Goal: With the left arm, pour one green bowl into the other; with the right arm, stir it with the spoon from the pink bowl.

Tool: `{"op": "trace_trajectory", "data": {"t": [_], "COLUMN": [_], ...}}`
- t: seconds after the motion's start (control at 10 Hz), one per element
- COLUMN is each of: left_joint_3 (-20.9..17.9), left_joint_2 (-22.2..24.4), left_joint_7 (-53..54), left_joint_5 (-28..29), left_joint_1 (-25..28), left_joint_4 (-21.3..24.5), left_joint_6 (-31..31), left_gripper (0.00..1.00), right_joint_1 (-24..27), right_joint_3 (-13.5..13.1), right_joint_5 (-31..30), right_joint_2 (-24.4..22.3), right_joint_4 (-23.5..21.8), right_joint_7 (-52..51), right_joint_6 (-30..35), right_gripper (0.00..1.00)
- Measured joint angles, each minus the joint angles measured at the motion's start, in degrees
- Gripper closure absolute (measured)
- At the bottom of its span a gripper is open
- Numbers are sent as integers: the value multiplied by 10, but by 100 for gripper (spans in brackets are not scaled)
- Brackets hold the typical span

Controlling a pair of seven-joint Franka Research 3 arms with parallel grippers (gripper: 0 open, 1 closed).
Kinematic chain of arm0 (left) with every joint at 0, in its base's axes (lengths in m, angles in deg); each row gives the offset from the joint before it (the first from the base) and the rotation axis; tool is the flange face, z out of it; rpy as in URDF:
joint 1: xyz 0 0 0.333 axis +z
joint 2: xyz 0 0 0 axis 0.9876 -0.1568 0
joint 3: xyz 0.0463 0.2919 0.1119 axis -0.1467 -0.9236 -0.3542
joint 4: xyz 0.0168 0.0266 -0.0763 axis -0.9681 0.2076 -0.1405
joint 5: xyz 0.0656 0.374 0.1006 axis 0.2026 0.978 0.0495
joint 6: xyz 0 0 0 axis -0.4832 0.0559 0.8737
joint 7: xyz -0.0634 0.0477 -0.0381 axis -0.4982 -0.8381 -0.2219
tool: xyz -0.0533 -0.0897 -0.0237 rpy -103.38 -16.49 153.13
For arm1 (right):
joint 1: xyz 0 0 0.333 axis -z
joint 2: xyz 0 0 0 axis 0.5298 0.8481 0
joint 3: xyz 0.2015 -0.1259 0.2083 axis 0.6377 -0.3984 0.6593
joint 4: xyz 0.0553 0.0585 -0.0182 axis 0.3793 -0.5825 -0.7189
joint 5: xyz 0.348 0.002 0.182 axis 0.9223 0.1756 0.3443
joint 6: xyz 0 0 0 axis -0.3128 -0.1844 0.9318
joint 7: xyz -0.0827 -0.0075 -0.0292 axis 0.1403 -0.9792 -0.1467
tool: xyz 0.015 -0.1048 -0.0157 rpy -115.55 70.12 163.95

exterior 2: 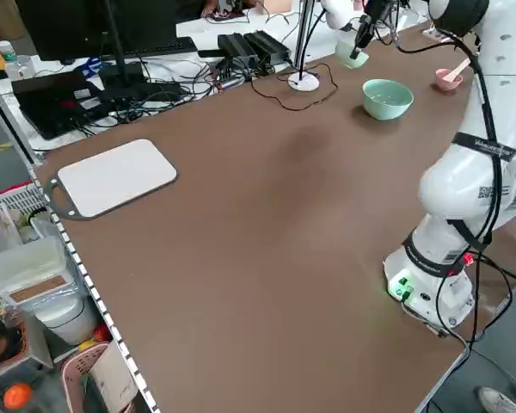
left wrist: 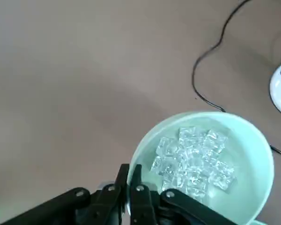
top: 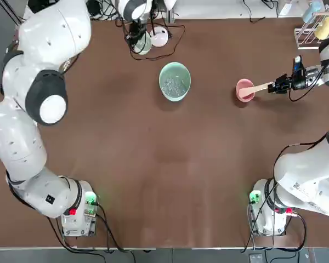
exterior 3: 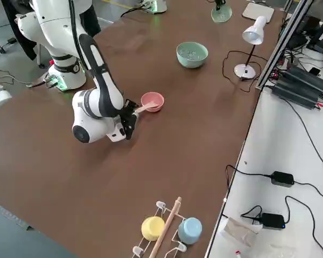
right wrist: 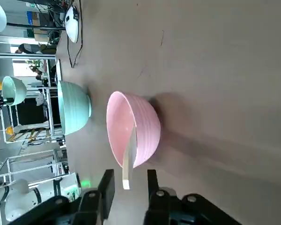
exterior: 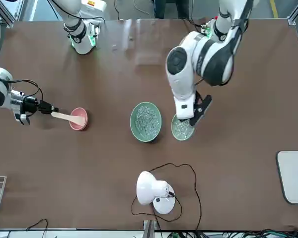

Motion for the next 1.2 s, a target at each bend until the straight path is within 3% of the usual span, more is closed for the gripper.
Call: {"op": "trace_trajectory", "data": {"t": [0.3, 0.7, 0.8, 1.2], "left_joint_3": [-78, -278, -297, -300], "left_joint_2": [-40, -69, -83, -122], "left_joint_7": [-84, -165, -182, -208], "left_joint_5": [49, 58, 58, 60], "left_joint_1": [-111, -325, -350, -389], "left_joint_4": [-23, -26, -29, -69], "left_joint_6": [12, 38, 39, 39], "left_gripper": [95, 95, 95, 95], "right_joint_1": [0, 0, 0, 0], "right_joint_3": [0, 0, 0, 0], "right_joint_5": [3, 12, 14, 17], "right_joint_2": [0, 0, 0, 0], "right_joint_4": [0, 1, 1, 1], "right_joint_7": [-1, -1, -1, -1], "right_joint_6": [0, 0, 0, -1], "right_gripper": [69, 69, 69, 73]}}
